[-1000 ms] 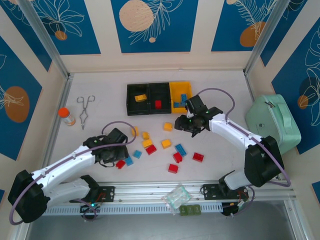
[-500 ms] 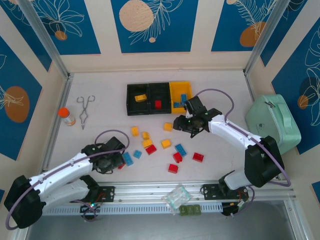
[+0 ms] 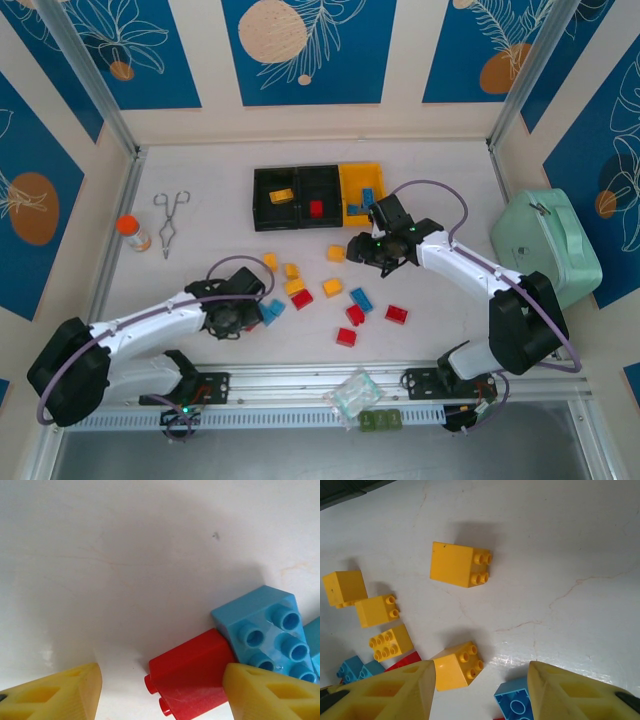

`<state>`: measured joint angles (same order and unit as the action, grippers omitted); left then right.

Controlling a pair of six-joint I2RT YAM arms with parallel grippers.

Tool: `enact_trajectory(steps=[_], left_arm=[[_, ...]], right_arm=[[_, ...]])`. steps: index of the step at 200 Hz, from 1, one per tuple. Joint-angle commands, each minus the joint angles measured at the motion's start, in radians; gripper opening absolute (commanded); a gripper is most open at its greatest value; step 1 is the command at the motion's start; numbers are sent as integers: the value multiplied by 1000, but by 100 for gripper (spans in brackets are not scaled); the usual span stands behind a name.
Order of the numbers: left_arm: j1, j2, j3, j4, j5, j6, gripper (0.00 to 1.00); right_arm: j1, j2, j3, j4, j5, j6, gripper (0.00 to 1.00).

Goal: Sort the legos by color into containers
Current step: Move the lego to the bottom-center of the table.

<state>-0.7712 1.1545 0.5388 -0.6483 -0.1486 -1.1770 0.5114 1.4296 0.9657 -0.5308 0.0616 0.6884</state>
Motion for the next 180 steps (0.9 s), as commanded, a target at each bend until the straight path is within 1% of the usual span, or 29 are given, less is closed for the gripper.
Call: enact_trajectory(steps=[1,20,39,55,89,115,151,180], left_arm=[[-13,35,-5,20,28,17,68],[-22,33,3,41,31,32,69],[-30,26,12,51,41,39,67],[-42,12,14,76,53,48,70],[-51,-1,10,92,34,43,72],[-51,41,15,121,47,56,74],[-51,132,41,152,62,89,75],[-52,164,54,176,61,108,75]], right_arm=[[4,-5,-7,-1,-25,11,52],[6,4,-5,4,-31,16,51],[6,11,-8,9,-32,22,51],[6,14,-14,17,-35,26,51],[7,17,-30,28,-39,36,51],[7,12,-34,24,-35,36,51],[6,5,-36,16,-32,35,51],[6,1,-42,16,-30,39,51]])
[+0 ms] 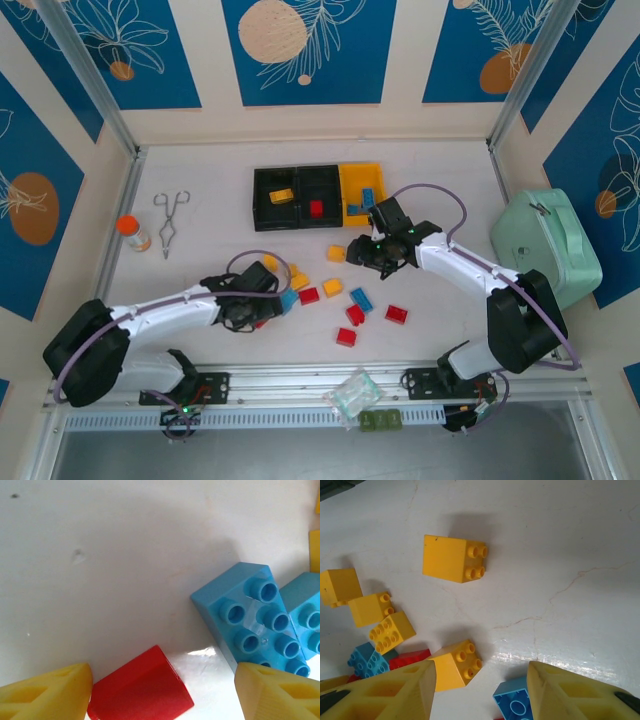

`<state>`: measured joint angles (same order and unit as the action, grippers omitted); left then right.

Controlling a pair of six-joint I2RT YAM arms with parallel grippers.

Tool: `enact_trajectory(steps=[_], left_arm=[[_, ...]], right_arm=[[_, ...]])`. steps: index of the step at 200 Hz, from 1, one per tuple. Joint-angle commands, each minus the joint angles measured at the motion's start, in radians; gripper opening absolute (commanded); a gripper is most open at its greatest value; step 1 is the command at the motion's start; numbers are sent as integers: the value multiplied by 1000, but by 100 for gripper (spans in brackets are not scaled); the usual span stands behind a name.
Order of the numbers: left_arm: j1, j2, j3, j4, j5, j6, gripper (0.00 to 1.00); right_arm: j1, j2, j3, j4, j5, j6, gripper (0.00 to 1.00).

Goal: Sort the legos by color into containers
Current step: Move the lego to the bottom-center of the table, then pick up the lego from the middle-left of the table.

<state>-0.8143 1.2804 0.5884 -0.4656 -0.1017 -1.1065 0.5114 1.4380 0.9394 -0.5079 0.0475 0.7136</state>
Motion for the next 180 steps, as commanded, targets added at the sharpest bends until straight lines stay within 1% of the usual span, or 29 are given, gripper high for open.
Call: enact_trajectory(steps=[1,24,42,57,88,120,135,155,180], left_arm=[[-8,40,5,-8,14,37,75],[-8,57,5,-35,8,26,70],[-8,56,-8,-49,3,15,64],[-9,49,-16,-73,0,4,63],[-9,3,-53,-98,11,-2,62],[-10,-65,-89,-126,14,-7,66],[-11,-89,-107,-117,13,-11,66],[-12,-87,-110,-126,0,-14,65],[-13,-39,-95,-128,-4,4,65]], right_arm=[[6,-8,-17,-7,-15,15,51],[6,-10,-20,-9,-11,17,51],[6,-10,-21,-8,-10,18,51],[5,-8,-18,-8,-12,20,51],[6,-4,-17,-5,-13,21,51],[7,1,-17,1,-16,28,51],[7,6,-19,6,-20,31,51],[7,14,-16,12,-26,37,51],[10,15,-14,12,-24,38,51]])
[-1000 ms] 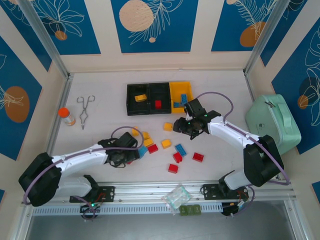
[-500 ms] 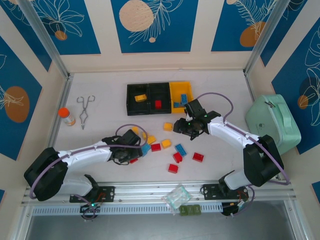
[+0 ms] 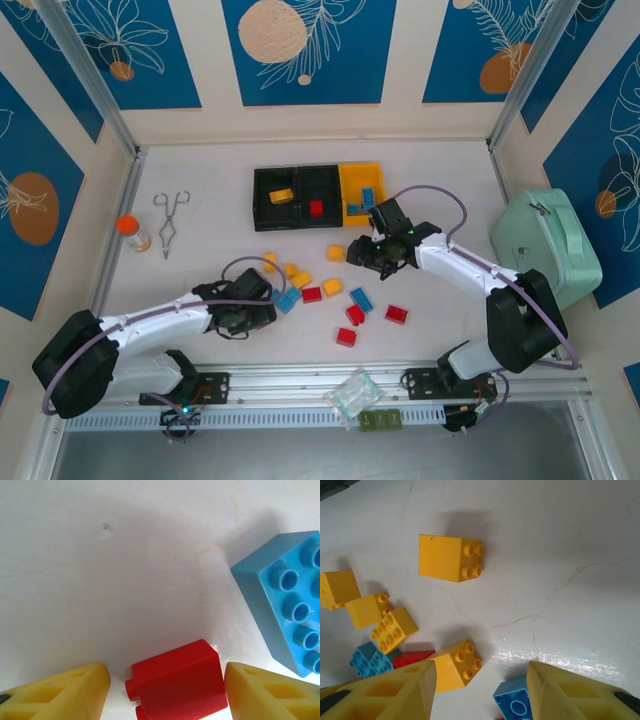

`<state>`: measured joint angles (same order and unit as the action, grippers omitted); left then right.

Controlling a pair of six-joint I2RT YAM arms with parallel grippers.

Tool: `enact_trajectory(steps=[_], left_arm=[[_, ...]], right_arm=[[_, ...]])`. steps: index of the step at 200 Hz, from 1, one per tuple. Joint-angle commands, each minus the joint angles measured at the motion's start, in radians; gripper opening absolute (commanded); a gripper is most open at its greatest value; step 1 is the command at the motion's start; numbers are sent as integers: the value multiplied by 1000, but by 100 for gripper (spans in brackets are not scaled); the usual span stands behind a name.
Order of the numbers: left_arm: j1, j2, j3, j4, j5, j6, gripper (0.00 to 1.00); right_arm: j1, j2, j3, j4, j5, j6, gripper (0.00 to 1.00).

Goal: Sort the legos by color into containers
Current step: Pick up the lego from the middle-left of the table.

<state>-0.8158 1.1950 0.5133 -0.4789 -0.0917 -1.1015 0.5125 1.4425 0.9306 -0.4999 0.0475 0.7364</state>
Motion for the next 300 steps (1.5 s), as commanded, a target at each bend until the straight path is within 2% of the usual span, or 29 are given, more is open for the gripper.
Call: enact_trajectory(steps=[1,25,43,76,88,110,150,199,237,300], left_arm=[[-11,49,-19,-115,-14,-1,65],[-30,122,36,-134,-36,27,67],[-42,177,75,-136,-41,35,64],[-52,210,98,-133,-36,43,40],[-52,200,100,-138,-44,43,35],[-51,165,120,-171,-72,48,32],[-37,115,225,-267,-145,108,31],[21,143,389,-287,-154,230,30],[50,266,559,-256,-143,318,30],[80,579,940,-255,-112,469,30]], right_arm=[[9,10,-6,3,-23,15,51],[11,11,-9,3,-24,18,51],[12,5,-12,1,-21,21,51],[12,-19,-22,-6,-15,20,51],[12,-27,-24,-9,-13,19,51],[12,-33,-24,-17,-16,17,51],[8,-55,-22,-26,-18,9,51],[-4,-104,-35,-39,-16,5,51],[-13,-139,-57,-44,-15,12,51],[-16,-208,-113,-53,-6,36,51]])
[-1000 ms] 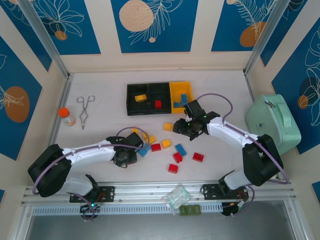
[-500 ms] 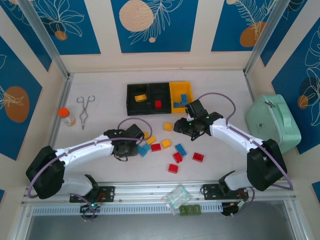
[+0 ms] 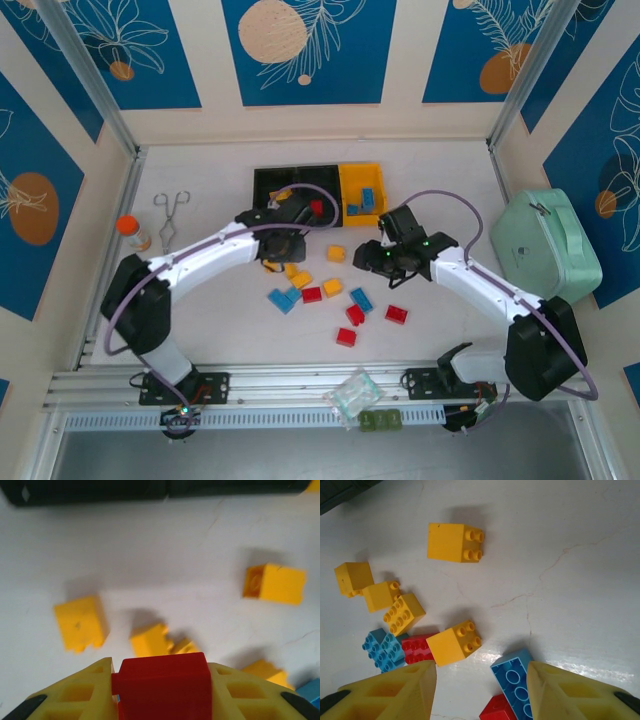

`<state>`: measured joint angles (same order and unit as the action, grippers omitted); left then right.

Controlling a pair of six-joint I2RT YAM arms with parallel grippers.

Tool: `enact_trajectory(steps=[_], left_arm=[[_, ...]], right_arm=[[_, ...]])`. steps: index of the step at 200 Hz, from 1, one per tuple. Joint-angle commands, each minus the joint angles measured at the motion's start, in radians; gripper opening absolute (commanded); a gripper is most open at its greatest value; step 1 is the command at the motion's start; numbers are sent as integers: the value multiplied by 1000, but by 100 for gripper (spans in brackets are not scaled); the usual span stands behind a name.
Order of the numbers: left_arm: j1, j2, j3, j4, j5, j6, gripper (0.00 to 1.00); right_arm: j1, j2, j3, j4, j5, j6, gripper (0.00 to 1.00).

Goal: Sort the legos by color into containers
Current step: Pick up the lego from the middle-left of the table, then place the lego in the container.

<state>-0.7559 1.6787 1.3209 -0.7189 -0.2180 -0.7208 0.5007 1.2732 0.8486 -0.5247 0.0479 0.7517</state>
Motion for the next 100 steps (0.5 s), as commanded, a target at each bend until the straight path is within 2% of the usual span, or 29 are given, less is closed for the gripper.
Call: enact_trajectory(steps=[1,64,100], left_arm=[[21,100,142,-16,16,90,30],[66,406,525,-73,52,155,30],[91,548,690,-96,76,164,30]], right_arm=[[-4,-40,-33,-29,-6,21,51],[-4,-115,-92,-48,12,54,51],[-4,-139,-98,-63,24,60,51]])
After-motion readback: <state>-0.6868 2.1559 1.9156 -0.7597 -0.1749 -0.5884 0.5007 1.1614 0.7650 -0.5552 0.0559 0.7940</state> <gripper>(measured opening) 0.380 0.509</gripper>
